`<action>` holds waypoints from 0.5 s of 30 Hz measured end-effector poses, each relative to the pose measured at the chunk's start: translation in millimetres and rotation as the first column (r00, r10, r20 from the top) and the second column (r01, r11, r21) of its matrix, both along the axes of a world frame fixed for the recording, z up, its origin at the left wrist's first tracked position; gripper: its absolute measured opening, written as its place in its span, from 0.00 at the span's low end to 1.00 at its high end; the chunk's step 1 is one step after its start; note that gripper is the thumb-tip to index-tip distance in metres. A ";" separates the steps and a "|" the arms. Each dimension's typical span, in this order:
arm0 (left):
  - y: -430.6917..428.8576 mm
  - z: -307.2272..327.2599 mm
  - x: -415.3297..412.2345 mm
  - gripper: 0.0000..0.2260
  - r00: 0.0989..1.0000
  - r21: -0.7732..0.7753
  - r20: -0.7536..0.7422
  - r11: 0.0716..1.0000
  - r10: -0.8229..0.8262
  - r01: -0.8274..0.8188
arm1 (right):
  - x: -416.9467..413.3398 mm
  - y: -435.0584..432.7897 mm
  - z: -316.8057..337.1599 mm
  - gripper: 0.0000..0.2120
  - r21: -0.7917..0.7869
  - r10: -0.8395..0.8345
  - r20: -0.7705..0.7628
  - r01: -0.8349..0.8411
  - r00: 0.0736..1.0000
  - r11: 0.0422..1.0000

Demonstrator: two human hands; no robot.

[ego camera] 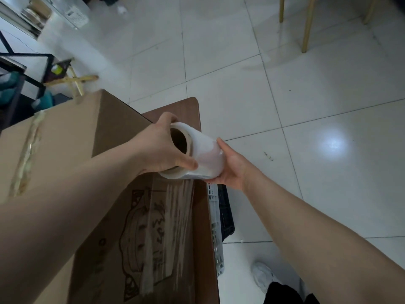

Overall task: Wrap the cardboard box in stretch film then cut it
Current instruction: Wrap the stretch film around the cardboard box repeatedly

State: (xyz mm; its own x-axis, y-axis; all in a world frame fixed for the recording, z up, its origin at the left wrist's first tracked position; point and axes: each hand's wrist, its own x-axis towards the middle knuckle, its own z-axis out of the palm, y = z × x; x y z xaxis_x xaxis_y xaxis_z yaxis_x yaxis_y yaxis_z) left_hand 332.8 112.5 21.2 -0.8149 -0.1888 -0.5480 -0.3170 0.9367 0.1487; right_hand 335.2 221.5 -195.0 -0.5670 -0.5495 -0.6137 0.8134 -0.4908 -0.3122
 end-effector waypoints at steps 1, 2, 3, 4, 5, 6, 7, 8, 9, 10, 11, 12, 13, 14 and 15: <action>-2.9 0.5 -2.5 0.44 1.000 0.021 0.004 1.000 0.003 -0.003 | -3.4 -0.2 0.4 0.27 0.002 -0.004 -0.003 0.004 1.000 1.000; -4.6 1.0 -5.1 0.44 1.000 0.045 0.000 0.999 0.006 -0.006 | -6.7 0.4 -0.1 0.27 0.001 -0.006 -0.008 0.006 1.000 1.000; -5.0 1.1 -7.7 0.43 1.000 0.067 -0.008 0.998 0.010 -0.009 | -9.8 1.3 -0.9 0.27 0.002 -0.005 -0.011 0.005 1.000 1.000; -4.6 1.3 -10.5 0.42 1.000 0.081 -0.018 0.997 0.016 -0.015 | -12.8 2.1 -1.8 0.27 0.007 0.000 -0.012 0.000 1.000 1.000; -3.6 1.7 -13.6 0.41 0.999 0.074 -0.026 0.997 0.019 -0.017 | -15.6 2.4 -2.4 0.26 0.013 0.005 -0.007 -0.005 1.000 1.000; -2.0 2.1 -16.9 0.42 0.999 0.043 -0.032 0.999 0.013 -0.011 | -18.4 2.5 -3.6 0.26 0.016 0.006 0.004 -0.006 1.000 1.000; -0.4 2.7 -20.6 0.43 0.999 -0.016 -0.045 1.000 0.000 0.000 | -21.4 2.5 -4.6 0.25 0.012 0.004 0.013 -0.004 1.000 1.000; 1.2 3.4 -24.8 0.43 0.997 -0.101 -0.070 0.995 -0.016 0.009 | -24.5 2.3 -5.8 0.25 0.003 0.004 0.019 -0.004 1.000 1.000; 2.4 4.2 -29.0 0.43 0.993 -0.200 -0.110 0.980 -0.038 0.016 | -28.0 1.9 -6.3 0.25 -0.011 0.006 0.023 -0.006 1.000 1.000; 3.0 4.8 -33.8 0.41 0.986 -0.288 -0.153 0.957 -0.064 0.017 | -32.4 1.0 -6.4 0.24 -0.027 0.011 0.031 -0.011 0.999 1.000; 3.9 4.2 -38.7 0.39 0.980 -0.333 -0.184 0.943 -0.074 0.009 | -37.4 0.1 -5.8 0.24 -0.047 0.018 0.043 -0.016 0.999 0.999; 5.7 3.0 -44.2 0.37 0.980 -0.333 -0.189 0.943 -0.057 -0.009 | -41.9 -0.3 -4.8 0.24 -0.066 0.023 0.050 -0.020 0.999 0.998; 8.6 0.5 -49.4 0.36 0.985 -0.301 -0.171 0.953 -0.020 -0.033 | -46.1 -0.2 -3.6 0.24 -0.081 0.023 0.053 -0.018 0.998 0.997; 12.0 -2.8 -54.3 0.35 0.990 -0.261 -0.141 0.963 0.028 -0.064 | -50.4 -0.1 -3.1 0.24 -0.093 0.023 0.053 -0.018 0.998 0.996; 15.2 -6.4 -58.8 0.33 0.990 -0.220 -0.117 0.970 0.082 -0.106 | -54.3 -0.5 -3.4 0.25 -0.106 0.030 0.054 -0.024 0.998 0.994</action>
State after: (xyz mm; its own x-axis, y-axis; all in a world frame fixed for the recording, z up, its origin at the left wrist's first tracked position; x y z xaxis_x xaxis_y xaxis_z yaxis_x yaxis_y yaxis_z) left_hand 274.0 127.7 14.8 -0.8387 -0.3760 -0.3939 -0.3991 0.9166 -0.0252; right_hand 280.9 221.0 -198.3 -0.5176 -0.6277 -0.5815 0.8416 -0.4960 -0.2137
